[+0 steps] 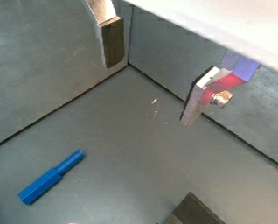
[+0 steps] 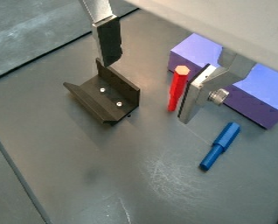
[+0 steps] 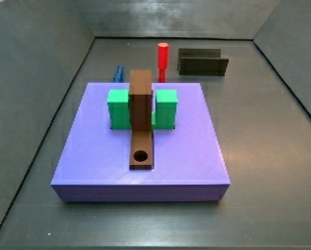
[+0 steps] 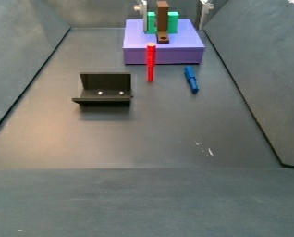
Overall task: Pick up the blue object. Move up. Place the blue object on the fixture. Regrasp the blue object. Move to above the board. Insert the blue object.
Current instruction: Pick up the blue object.
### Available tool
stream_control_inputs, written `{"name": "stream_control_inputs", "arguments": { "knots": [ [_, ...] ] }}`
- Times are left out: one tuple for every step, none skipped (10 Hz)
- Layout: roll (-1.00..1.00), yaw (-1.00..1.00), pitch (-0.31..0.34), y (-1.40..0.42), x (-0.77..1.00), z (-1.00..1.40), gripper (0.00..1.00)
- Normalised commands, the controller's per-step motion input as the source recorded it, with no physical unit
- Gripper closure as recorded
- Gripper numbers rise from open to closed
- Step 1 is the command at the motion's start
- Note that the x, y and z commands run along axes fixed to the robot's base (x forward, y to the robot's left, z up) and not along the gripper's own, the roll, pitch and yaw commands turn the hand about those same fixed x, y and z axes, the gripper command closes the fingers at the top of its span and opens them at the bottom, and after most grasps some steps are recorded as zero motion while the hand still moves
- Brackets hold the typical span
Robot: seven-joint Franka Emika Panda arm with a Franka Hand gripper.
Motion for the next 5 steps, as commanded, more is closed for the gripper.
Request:
{"name": "stream_control_inputs", "arguments": {
  "knots": [
    [0.00,0.00,0.000,0.00,0.00,0.03,0.00],
    [0.00,0.00,-0.007,0.00,0.00,0.00,0.00],
    [-0.02,0.00,0.000,0.00,0.00,0.00,0.00],
    [0.00,0.00,-0.011,0.00,0.00,-0.01,0.00],
    [-0.05,0.00,-0.059,-0.06,0.00,-0.11,0.00]
  ]
}}
